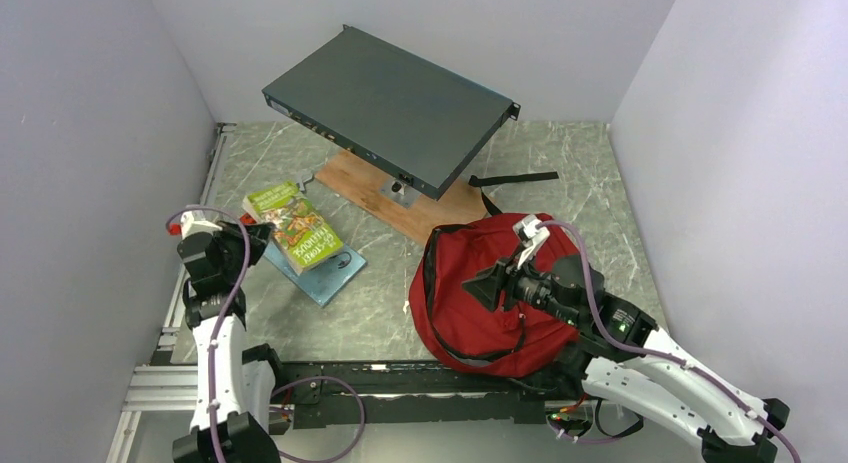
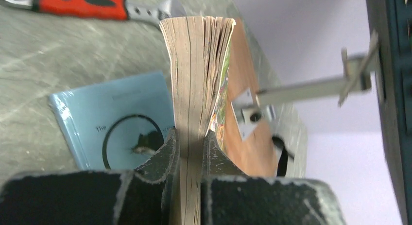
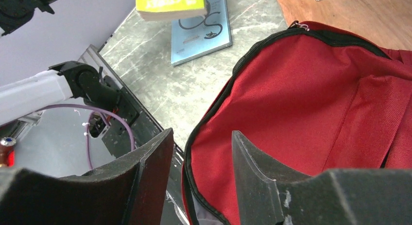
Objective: Pack the student bag
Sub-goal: Pick up the book from the center of the board.
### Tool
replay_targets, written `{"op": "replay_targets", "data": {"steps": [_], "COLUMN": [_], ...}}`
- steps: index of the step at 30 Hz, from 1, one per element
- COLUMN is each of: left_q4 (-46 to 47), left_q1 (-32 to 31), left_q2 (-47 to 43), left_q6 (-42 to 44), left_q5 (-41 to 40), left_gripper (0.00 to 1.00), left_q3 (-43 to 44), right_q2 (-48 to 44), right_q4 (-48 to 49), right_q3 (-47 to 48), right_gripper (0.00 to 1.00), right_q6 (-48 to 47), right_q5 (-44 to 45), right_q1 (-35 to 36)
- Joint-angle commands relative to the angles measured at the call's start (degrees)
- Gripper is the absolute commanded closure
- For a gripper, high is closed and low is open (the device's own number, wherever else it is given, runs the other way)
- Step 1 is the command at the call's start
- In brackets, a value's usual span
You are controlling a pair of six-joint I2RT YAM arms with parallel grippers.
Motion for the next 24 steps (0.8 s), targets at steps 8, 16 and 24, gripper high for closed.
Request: {"op": "replay_targets", "data": {"steps": [8,16,24], "left_q4": [3.80,7.64,11.89], "left_q1": [-3.23,-13.37,-28.93], "left_q2": [-9.85,-5.91,-4.32], "left_q6": [5.45,4.50,4.01], "left_q5": [34.70,41.35,47.30], "left_gripper": [1.00,1.00,1.00], "left_q3": [0.16,6.67,5.79], "right_q2": [7.19,11.07,15.00], "right_q4": [12.36,28.36,46.05], "right_q3": [-1.84,-7.17,-12.90], "right_gripper": [0.48,0.19,0.08], "right_q6": [7.30,20.83,30.18], "right_q5": [-6.24,-7.72,-21.91], "right_q1": [0.30,-0.68,-7.38]}}
